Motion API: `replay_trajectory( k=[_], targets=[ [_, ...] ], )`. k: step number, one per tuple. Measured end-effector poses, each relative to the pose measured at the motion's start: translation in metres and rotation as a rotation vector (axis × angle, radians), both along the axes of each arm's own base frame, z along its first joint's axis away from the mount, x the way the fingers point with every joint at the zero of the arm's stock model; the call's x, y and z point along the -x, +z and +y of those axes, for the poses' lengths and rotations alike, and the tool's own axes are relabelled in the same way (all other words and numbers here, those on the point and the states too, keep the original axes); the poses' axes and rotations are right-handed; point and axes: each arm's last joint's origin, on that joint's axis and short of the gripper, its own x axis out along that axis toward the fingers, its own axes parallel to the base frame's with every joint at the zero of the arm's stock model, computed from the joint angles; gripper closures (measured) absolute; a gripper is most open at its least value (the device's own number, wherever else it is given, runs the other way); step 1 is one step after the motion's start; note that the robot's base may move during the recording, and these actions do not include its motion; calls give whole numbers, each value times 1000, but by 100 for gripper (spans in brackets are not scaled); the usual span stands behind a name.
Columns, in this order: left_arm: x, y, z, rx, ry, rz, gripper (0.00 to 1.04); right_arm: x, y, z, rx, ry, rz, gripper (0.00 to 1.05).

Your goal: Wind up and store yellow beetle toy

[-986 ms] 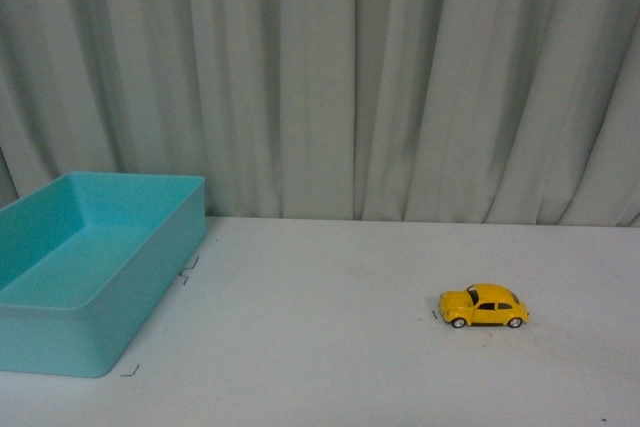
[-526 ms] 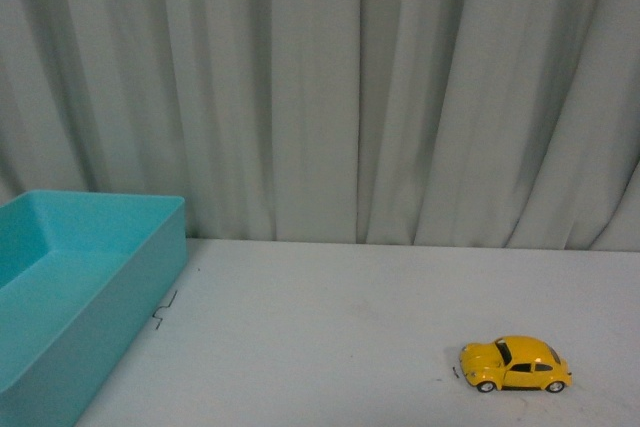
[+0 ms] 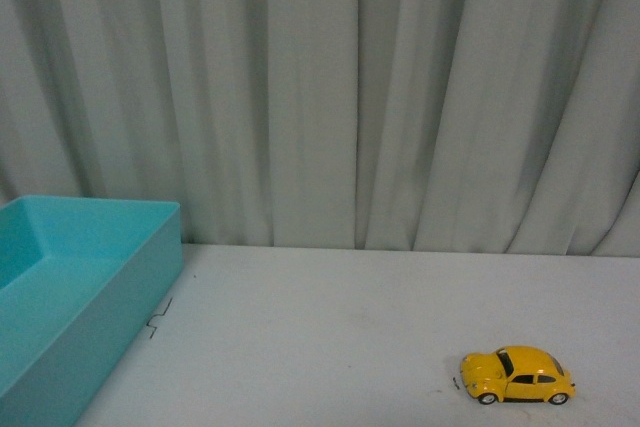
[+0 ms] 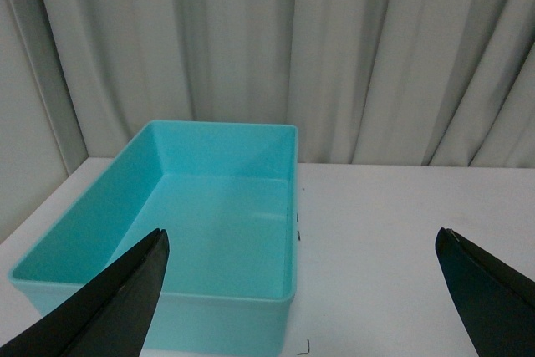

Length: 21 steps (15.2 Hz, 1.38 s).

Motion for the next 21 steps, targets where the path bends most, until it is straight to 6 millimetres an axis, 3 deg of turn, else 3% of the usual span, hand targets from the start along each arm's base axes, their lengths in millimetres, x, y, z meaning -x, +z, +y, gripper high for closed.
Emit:
replay_trajectory(
  k=[6, 8, 10, 13, 15, 16, 17, 18, 19, 21],
  targets=[
    [0, 0, 0, 0, 0, 0, 7, 0, 0, 0, 0, 0, 0, 7],
    [0, 0, 0, 0, 0, 0, 7, -1, -3, -2, -72, 43, 94, 7],
    [0, 0, 0, 0, 0, 0, 7, -15, 2, -30, -225, -15, 88, 7],
    [0, 0, 0, 0, 2, 0, 7, -39, 29, -81, -201, -119, -7, 7],
    [0, 0, 0, 0, 0, 0, 7, -78, 46, -137, -153, -214, -66, 7],
    [0, 0, 0, 0, 0, 0, 7, -98, 44, -148, -135, -198, -55, 7],
    [0, 0, 0, 0, 0, 0, 7, -124, 42, -155, -135, -149, -20, 7],
    [0, 0, 0, 0, 0, 0, 7, -162, 44, -157, -115, -64, 20, 7],
    [0, 0, 0, 0, 0, 0, 7, -195, 47, -152, -75, 31, 41, 7],
    [0, 0, 0, 0, 0, 0, 7, -222, 48, -144, -29, 121, 75, 7]
  ],
)
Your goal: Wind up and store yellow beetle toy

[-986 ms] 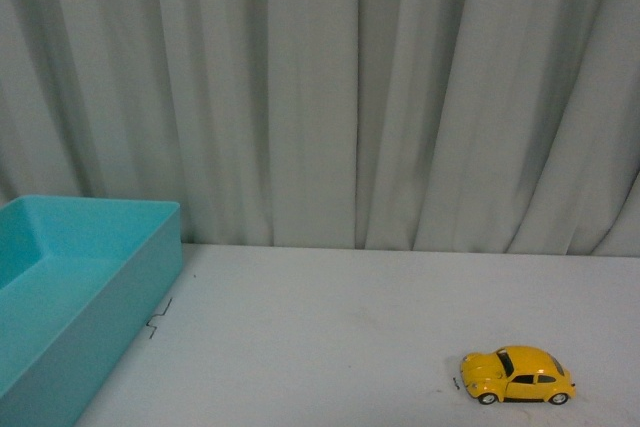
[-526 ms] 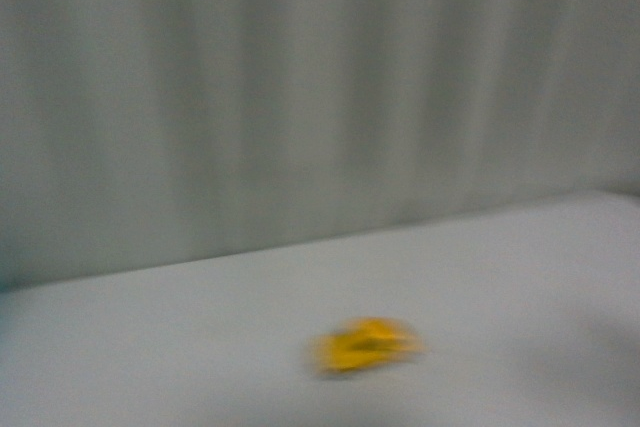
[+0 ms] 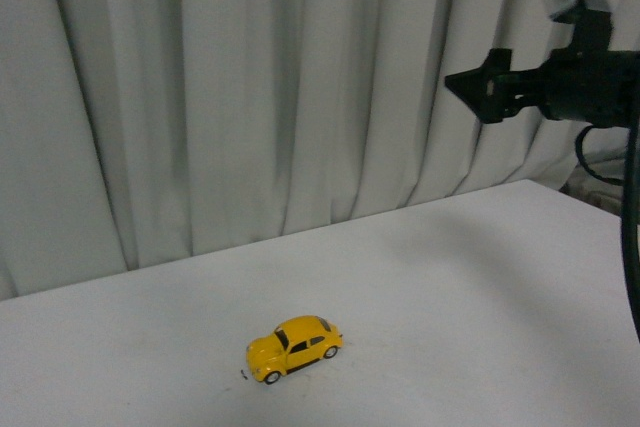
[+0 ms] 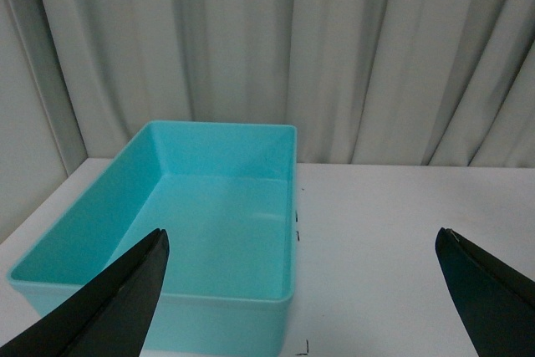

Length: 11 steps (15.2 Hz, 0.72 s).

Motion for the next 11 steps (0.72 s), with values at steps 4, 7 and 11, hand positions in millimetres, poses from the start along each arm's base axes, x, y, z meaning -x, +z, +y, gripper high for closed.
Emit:
replay_trajectory(
  k=[4, 7, 11],
  targets=[
    [0, 0, 0, 0, 0, 0, 7, -86, -20, 48, 217, 459, 127, 7],
    [0, 0, 0, 0, 0, 0, 7, -104, -32, 60, 324, 723, 223, 7],
    [0, 0, 0, 0, 0, 0, 7, -112, -80, 67, 528, 1003, 375, 7]
  ],
)
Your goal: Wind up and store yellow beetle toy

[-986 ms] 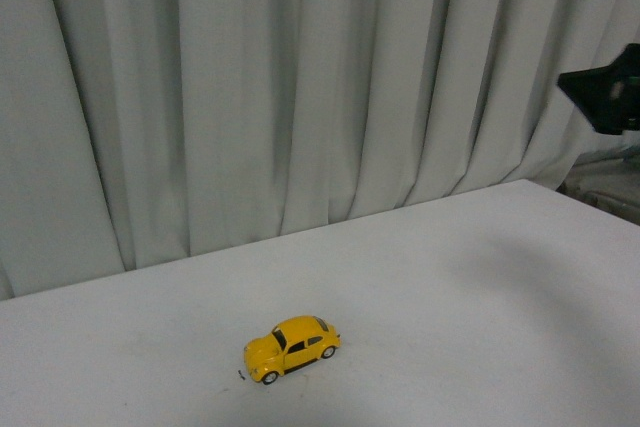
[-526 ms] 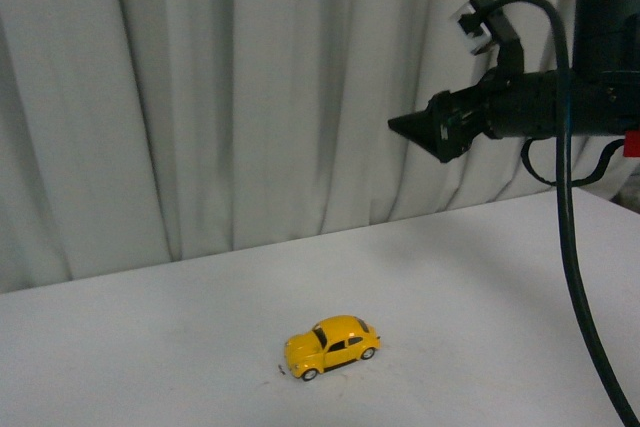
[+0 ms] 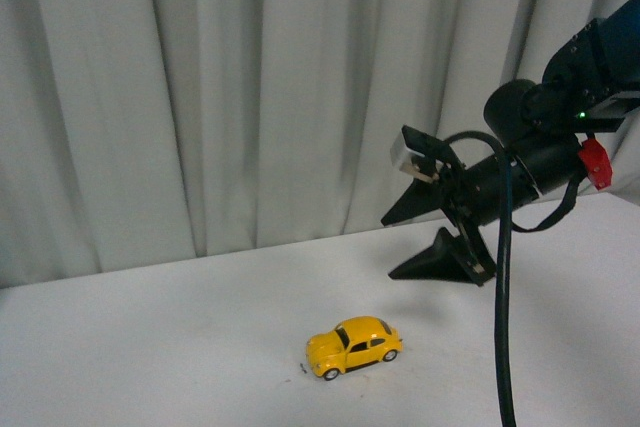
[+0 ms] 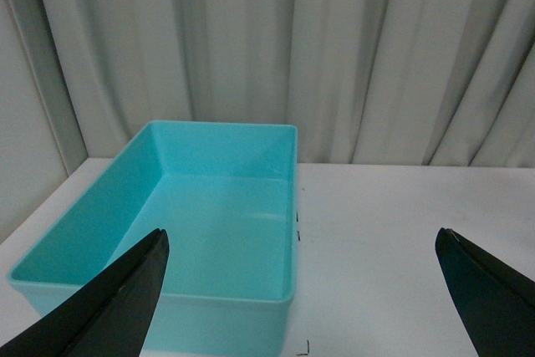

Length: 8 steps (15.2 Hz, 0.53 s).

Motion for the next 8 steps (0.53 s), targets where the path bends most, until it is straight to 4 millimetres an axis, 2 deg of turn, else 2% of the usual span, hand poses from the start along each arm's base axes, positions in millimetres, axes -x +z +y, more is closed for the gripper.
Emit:
replay_trajectory(
  k=[3, 4, 6, 8],
  targets=[
    [0, 0, 0, 0, 0, 0, 7, -21, -4, 21, 105, 182, -81, 7],
    [0, 0, 0, 0, 0, 0, 7, -25, -12, 29, 122, 225, -60, 7],
    [0, 0, 0, 0, 0, 0, 7, -23, -35, 37, 164, 304, 32, 7],
    [0, 0, 0, 0, 0, 0, 7, -21, -39, 42, 190, 335, 73, 7]
  ],
)
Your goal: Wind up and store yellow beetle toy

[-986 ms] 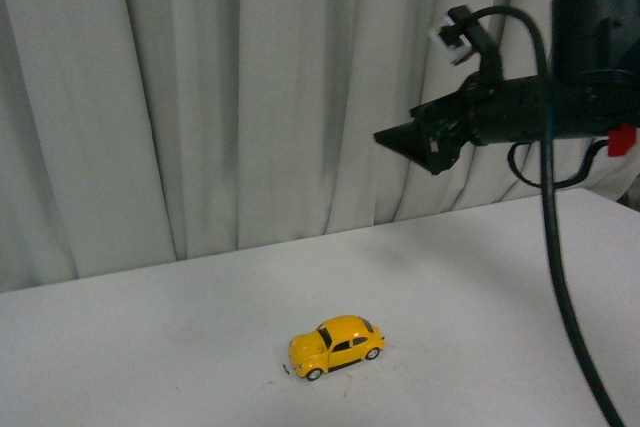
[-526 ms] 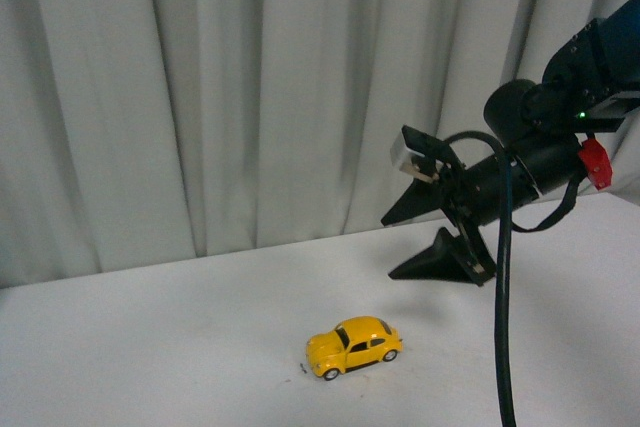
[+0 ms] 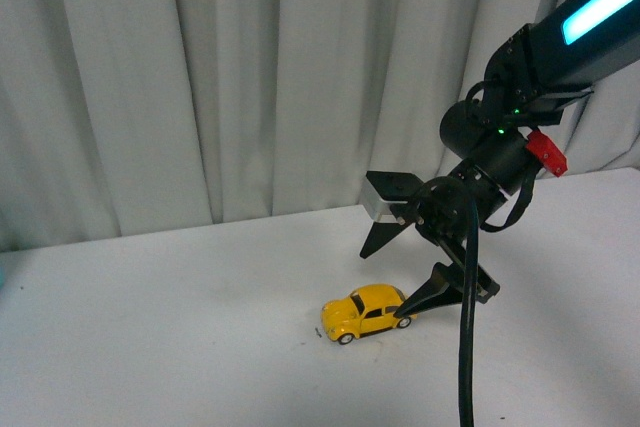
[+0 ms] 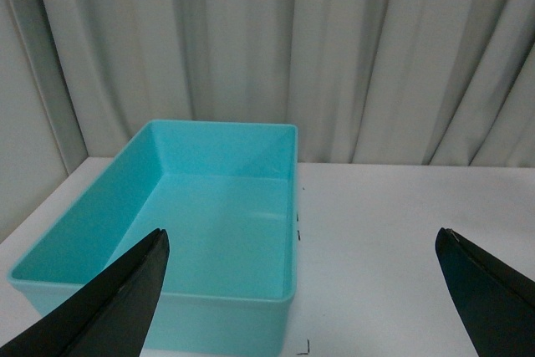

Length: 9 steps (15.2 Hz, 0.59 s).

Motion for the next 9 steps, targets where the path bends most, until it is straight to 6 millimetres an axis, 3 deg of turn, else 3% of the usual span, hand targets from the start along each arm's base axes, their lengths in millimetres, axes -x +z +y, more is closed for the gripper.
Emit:
replay_trajectory(
  k=[9],
  targets=[
    [0, 0, 0, 0, 0, 0, 7, -5, -31, 19, 90, 54, 10, 7]
  ],
)
